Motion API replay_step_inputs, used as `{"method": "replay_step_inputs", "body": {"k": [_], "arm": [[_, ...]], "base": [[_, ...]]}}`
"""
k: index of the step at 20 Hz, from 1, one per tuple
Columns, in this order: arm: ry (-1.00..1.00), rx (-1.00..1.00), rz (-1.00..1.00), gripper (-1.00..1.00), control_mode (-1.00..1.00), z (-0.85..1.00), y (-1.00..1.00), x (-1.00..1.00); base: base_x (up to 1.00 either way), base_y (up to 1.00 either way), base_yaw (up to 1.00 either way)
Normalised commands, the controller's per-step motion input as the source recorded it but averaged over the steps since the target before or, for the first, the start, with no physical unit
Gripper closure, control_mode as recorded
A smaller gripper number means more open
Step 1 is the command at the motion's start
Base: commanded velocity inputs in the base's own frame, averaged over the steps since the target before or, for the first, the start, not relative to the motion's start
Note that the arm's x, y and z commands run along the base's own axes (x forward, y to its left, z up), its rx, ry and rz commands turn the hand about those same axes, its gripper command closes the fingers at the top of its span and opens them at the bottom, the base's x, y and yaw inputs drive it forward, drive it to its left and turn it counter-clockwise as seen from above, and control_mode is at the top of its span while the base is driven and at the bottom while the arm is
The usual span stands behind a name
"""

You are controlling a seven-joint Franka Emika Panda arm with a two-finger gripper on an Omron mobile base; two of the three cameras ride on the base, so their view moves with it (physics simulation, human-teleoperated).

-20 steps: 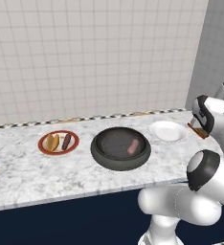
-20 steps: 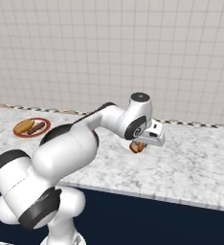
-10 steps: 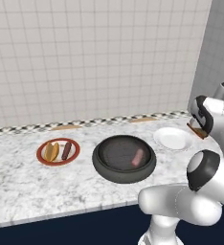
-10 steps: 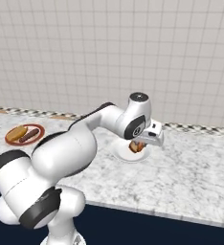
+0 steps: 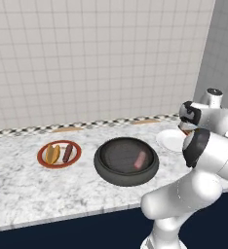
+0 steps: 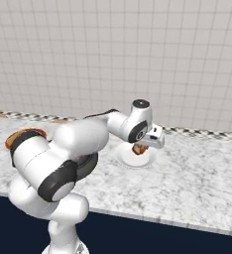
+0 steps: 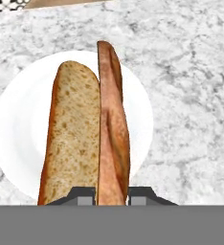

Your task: Place one bun and one sausage from the bowl on each plate.

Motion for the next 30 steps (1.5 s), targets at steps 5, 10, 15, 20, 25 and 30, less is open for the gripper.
{"method": "replay_step_inputs", "body": {"k": [5,10,15,20,25,30], "arm": [[0.00,0.01,0.04,1.00,-1.00,-0.41,-0.13,0.30],[0.00,0.00,0.03,1.00,-1.00,-0.34,-0.02,0.01],[0.00,0.00,0.00,1.00,-1.00,-0.28,0.00,0.05],[0.00,0.00,0.00,1.00,-1.00,-0.14,0.00,0.05],[0.00,0.00,0.00,1.00,-1.00,0.00,0.00,0.00],[0.00,0.00,0.00,-1.00,-1.00,0.00,0.00,0.00]], "base": [[0.00,0.00,0.00],[0.00,0.00,0.00],[0.00,0.00,0.00],[0.00,0.00,0.00],[0.00,0.00,0.00],[0.00,0.00,0.00]]}}
